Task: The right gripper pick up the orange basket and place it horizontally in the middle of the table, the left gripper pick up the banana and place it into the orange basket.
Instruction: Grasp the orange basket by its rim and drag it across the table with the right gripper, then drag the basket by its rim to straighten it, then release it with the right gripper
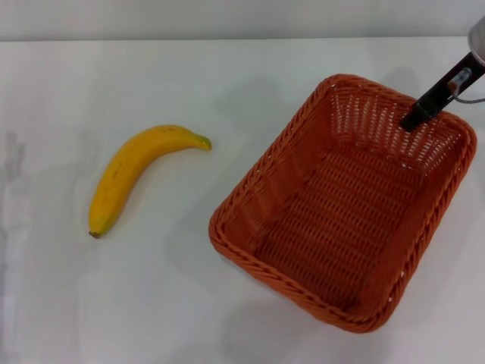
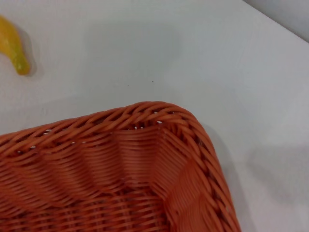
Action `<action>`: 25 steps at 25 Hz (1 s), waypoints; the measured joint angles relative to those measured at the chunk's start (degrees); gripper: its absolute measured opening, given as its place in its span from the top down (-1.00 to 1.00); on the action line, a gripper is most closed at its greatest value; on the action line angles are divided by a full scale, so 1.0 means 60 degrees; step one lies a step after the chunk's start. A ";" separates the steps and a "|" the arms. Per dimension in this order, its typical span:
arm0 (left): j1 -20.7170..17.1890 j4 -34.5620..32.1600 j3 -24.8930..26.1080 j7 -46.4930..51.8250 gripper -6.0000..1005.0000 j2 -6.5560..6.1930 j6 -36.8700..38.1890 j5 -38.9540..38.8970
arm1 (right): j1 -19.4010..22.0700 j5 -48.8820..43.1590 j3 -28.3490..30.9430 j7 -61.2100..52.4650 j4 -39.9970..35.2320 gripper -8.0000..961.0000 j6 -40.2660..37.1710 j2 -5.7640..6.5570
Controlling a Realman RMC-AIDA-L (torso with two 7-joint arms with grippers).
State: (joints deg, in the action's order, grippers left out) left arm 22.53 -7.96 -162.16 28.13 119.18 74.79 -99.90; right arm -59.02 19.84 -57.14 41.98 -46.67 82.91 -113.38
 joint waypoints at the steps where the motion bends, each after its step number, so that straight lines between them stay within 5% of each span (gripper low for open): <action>1: 0.0000 0.0004 0.0000 0.0000 -0.74 0.0000 0.0000 -0.0005 | -0.0008 -0.0001 0.0181 -0.0033 0.0001 0.40 0.0152 0.0033; 8: -0.0005 0.0008 0.0016 0.0000 -0.74 0.0000 0.0000 -0.0126 | -0.0033 -0.0003 0.1431 -0.0230 0.0125 0.49 0.0926 0.0272; 18: 0.0054 0.0008 0.0014 0.0000 -0.74 0.0000 -0.0007 -0.0154 | 0.0307 0.0698 0.3079 -0.0867 0.0536 0.58 0.1647 0.0946; 25: 0.0118 0.0007 0.0014 0.0000 -0.74 0.0008 -0.0012 -0.0152 | 0.0786 0.1603 0.3450 -0.1401 0.0389 0.62 0.1799 0.1058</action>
State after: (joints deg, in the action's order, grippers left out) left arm 23.24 -7.91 -162.07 28.13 119.23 74.71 -100.81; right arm -54.31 29.46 -36.44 33.57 -44.34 93.70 -107.04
